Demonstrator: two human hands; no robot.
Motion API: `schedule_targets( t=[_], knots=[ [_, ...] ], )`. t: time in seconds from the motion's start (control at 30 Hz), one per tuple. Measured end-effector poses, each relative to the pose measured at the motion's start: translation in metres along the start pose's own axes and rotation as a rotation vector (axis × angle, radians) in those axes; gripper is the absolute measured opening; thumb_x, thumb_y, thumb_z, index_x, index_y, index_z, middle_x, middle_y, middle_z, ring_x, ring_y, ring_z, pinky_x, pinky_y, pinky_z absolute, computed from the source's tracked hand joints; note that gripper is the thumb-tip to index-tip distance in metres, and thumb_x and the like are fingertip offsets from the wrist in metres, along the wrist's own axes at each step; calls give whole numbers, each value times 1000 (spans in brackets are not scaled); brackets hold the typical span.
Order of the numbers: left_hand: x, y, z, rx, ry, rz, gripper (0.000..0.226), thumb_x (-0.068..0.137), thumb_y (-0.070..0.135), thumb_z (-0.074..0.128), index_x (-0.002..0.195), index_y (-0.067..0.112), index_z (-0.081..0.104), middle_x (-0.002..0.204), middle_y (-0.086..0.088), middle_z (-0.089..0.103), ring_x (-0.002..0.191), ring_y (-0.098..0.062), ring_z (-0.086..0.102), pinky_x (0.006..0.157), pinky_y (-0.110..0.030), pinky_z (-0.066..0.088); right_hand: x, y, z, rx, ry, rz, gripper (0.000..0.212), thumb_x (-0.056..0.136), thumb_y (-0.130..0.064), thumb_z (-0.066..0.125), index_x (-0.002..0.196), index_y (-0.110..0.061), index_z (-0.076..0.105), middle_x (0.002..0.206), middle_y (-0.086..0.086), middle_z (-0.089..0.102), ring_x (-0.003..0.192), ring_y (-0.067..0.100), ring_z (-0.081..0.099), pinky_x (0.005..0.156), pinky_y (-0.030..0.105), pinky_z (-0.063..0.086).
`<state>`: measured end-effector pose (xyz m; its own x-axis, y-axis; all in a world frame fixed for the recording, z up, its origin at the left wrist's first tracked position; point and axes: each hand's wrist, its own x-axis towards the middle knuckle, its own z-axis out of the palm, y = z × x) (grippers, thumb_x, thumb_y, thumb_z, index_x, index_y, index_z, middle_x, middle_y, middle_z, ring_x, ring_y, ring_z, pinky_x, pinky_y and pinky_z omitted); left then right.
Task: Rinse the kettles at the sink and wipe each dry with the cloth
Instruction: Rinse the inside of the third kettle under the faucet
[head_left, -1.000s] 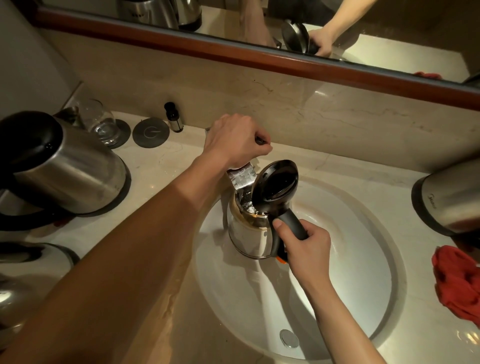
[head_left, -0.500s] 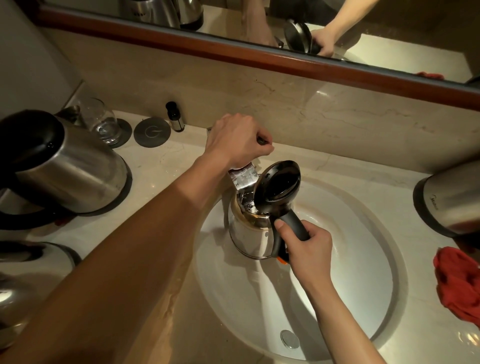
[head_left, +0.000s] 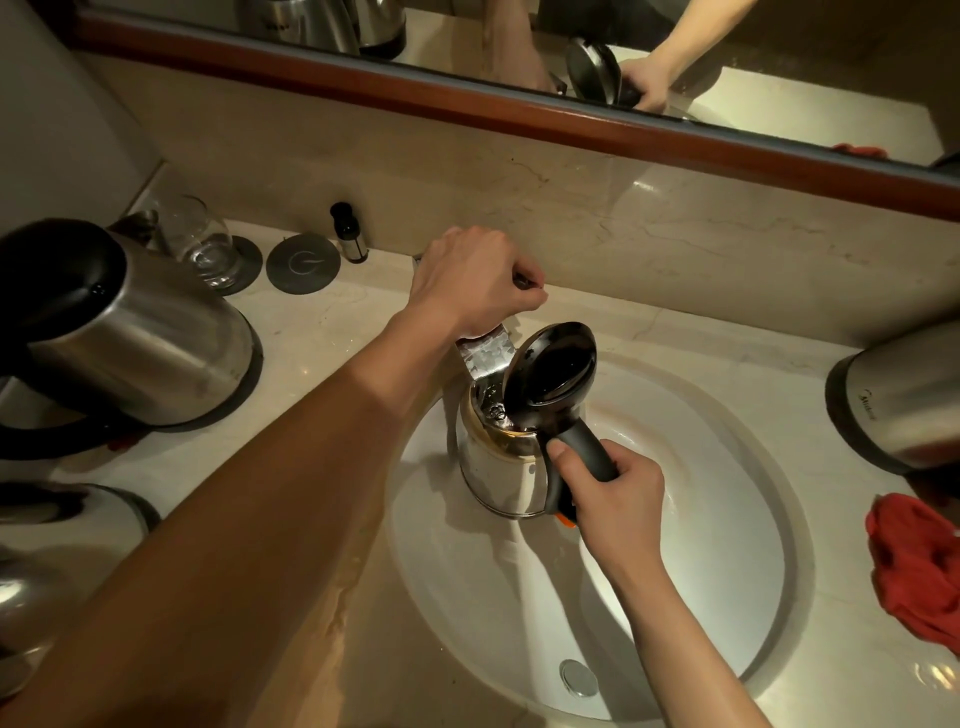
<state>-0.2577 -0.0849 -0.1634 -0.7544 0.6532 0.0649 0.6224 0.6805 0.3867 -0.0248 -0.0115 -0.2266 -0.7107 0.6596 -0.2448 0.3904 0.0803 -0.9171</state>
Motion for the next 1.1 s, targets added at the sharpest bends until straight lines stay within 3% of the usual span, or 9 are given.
schedule_targets(
  t=[0.3,0.5,0.73,0.97,1.1],
  knots=[
    [0,1,-1,1,-4,-2,21,88,50,62,99,39,76,98,14,75,95,-18,66,86,-33,45,1,5,0,-10,11,-35,48,86,-22,83,45,-28,59,42,-6,48,45,12,42,56,31,39],
    [0,1,-1,7,0,0,21,87,50,63,98,39,77,98,14,75,96,-18,65,82,-31,42,1,0,0,19,21,-4,39,72,-45,76,47,-23,55,44,-5,44,48,17,40,56,34,38],
    [1,0,0,12,-8,-4,21,87,52,62,97,40,76,97,13,75,95,-19,65,82,-32,44,1,1,-1,17,10,-5,41,74,-43,77,49,-20,55,45,-4,44,49,16,39,57,33,36],
    [0,1,0,5,1,-2,20,87,49,63,97,39,77,96,13,75,95,-18,65,85,-31,43,2,3,-1,22,13,-23,48,84,-25,82,44,-24,55,42,-6,45,46,16,41,58,34,39],
    [0,1,0,0,1,-6,21,87,50,63,99,40,76,98,14,75,96,-18,65,86,-32,44,1,-1,0,35,13,8,41,73,-44,76,45,-23,54,43,-6,44,48,18,41,57,37,41]
  ],
)
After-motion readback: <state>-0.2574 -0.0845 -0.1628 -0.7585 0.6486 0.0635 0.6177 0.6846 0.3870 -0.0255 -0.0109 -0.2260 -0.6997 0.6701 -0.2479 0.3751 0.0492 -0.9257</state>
